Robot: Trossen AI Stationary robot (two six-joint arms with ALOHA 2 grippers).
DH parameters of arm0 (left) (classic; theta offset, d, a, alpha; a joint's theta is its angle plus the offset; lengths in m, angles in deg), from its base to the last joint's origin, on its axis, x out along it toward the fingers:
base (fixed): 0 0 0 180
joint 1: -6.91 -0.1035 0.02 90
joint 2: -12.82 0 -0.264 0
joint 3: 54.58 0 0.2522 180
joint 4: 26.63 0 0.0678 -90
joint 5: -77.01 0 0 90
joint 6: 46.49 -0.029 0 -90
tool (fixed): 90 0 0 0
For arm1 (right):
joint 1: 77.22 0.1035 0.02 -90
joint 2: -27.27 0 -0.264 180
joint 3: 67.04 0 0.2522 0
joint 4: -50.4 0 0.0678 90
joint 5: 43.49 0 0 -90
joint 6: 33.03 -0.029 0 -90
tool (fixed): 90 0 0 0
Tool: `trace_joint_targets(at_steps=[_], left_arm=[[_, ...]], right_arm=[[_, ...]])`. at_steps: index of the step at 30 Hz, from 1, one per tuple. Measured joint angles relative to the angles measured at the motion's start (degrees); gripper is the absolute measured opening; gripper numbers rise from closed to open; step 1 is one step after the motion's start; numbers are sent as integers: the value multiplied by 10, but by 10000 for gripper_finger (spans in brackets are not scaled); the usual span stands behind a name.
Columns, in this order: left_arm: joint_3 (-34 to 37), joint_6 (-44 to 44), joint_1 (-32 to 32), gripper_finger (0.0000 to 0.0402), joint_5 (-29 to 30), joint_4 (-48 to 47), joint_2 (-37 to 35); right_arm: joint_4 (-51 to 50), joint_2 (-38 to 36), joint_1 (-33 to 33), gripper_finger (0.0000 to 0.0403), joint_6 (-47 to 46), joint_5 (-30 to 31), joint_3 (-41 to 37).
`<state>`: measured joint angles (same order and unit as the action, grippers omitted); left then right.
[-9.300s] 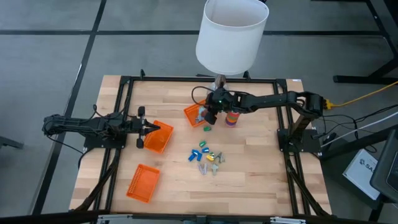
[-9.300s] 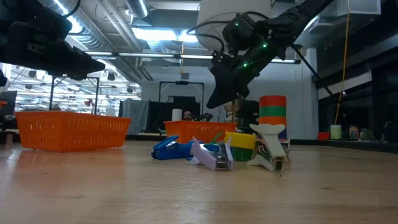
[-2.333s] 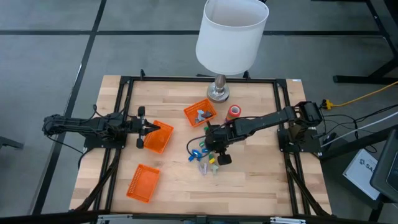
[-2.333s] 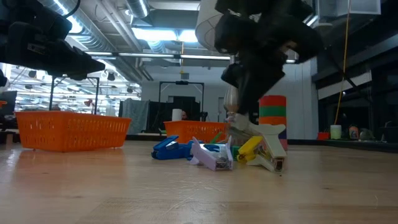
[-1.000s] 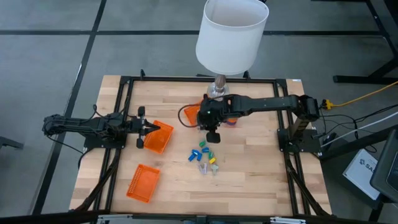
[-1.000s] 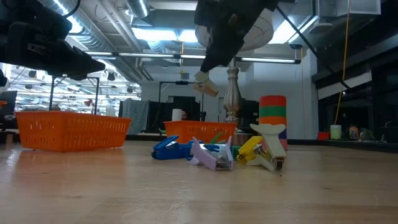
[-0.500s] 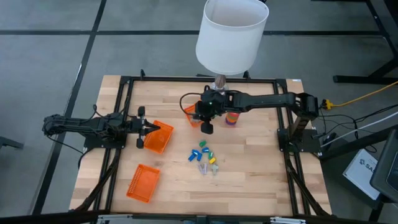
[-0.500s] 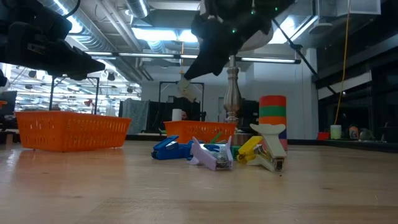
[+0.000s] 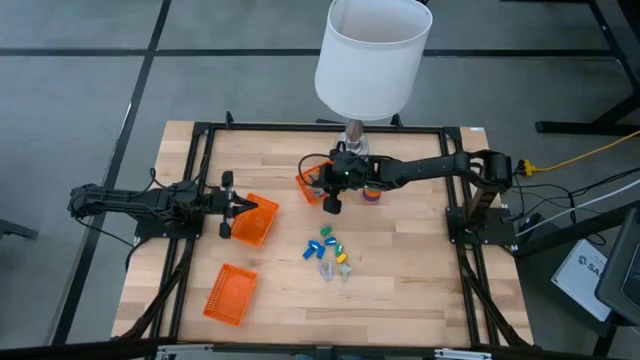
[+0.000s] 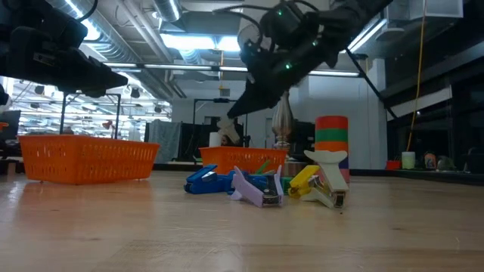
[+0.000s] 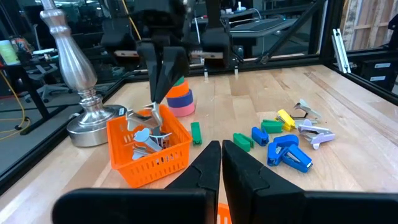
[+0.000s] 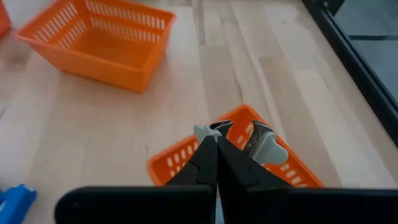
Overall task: Pick and place Stapler, Stapler remover, tape
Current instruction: Put the gray staple remover into the top orange bin
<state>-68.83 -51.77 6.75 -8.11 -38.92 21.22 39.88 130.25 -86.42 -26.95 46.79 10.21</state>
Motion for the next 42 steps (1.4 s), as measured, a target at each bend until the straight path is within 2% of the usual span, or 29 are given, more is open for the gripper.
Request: trace_joint_targets(at_steps=[6,20,26,42], left_arm=[[0,0,0,10,0,0,0],[0,0,0,12,0,0,0],[0,0,0,11,0,0,0],[0,0,0,12,0,0,0]], right_arm=[[32,0,-2,3,2,4,-24],[33,0,-2,76,1,3,-24],[32,0,-2,97,-44,1,-24],[32,0,-1,104,-72,-16,-24]])
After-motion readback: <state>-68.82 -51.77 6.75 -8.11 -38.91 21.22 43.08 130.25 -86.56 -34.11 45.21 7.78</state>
